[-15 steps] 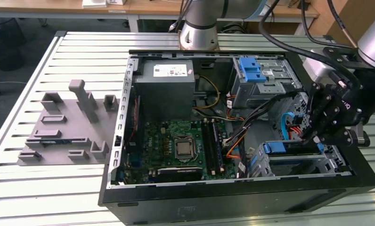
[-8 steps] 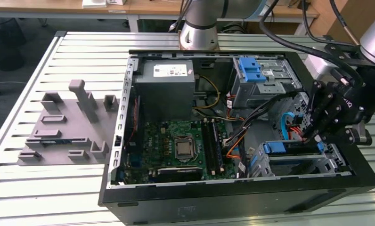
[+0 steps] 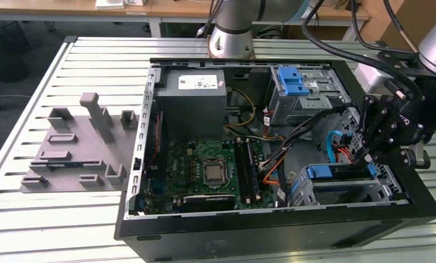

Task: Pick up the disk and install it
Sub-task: 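Insert the first disk wire, then insert the second disk wire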

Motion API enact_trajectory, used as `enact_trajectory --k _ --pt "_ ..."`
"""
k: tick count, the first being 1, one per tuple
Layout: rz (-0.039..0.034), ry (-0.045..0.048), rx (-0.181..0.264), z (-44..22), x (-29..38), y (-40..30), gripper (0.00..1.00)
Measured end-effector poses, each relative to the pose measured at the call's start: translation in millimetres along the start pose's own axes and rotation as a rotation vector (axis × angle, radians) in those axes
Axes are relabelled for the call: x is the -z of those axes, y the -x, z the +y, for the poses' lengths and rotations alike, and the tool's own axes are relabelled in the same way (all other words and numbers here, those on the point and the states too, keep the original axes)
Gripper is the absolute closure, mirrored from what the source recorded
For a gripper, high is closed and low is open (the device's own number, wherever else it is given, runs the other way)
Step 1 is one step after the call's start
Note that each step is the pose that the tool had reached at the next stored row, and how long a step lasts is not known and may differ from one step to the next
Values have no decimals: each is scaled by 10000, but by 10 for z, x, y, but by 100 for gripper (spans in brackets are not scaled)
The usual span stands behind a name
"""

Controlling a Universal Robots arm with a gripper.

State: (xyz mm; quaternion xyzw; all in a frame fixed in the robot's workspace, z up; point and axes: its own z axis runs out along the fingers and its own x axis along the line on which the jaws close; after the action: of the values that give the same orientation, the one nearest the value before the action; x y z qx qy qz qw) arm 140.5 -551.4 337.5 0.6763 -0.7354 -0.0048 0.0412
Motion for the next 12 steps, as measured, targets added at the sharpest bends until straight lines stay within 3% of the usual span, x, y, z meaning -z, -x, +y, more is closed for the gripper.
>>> enact_trajectory --k 12 --pt "1 0 0 8 3 -1 89"
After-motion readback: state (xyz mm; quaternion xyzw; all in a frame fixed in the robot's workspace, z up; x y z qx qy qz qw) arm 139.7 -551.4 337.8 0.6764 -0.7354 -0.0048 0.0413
